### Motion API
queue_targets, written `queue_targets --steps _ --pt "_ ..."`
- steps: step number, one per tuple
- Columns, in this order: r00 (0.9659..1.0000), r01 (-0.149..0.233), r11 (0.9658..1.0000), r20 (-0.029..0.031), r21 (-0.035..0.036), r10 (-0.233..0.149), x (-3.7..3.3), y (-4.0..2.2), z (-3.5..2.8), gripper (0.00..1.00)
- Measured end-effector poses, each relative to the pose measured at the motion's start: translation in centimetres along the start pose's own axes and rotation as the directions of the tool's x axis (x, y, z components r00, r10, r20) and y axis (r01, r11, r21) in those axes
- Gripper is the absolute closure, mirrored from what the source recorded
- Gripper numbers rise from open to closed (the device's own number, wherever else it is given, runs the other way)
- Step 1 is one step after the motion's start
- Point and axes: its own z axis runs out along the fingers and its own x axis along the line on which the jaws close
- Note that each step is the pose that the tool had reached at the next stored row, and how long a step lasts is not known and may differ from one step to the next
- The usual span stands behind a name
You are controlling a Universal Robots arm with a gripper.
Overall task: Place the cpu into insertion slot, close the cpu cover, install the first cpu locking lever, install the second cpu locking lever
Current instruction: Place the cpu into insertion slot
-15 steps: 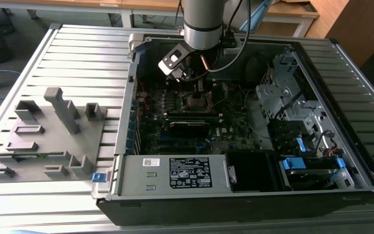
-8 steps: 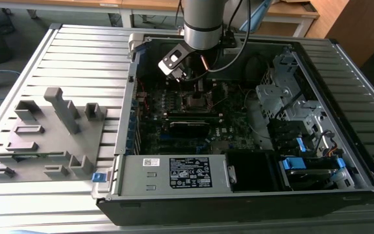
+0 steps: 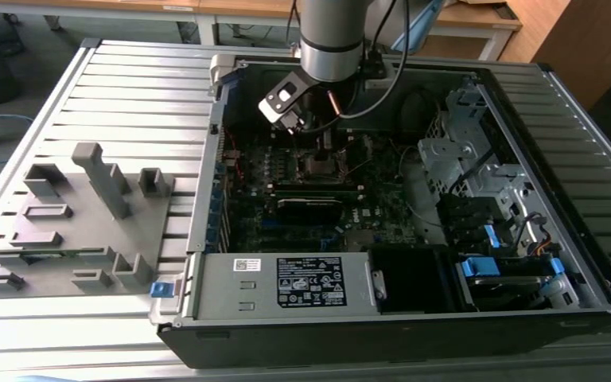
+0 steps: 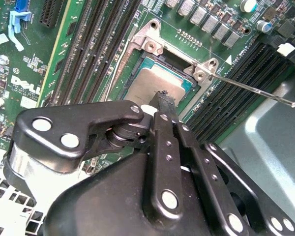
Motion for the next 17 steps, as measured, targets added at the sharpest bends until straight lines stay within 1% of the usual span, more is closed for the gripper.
queue_targets --steps 5,8,10,14,17 --pt "1.0000 0.000 1.0000 0.0001 0.0001 0.000 -0.01 -0.04 0.59 0.90" --pt "1.0000 0.000 1.0000 0.0003 0.0003 0.000 -0.02 -0.04 0.62 0.90" --pt "1.0000 0.000 1.0000 -0.0052 0.0001 0.000 -0.01 -0.04 0.66 0.90" --pt "1.0000 0.000 1.0000 -0.0060 -0.0001 0.000 -0.01 -0.05 0.70 0.90" --pt "1.0000 0.000 1.0000 -0.0058 0.0001 0.000 -0.01 -0.06 0.91 0.90"
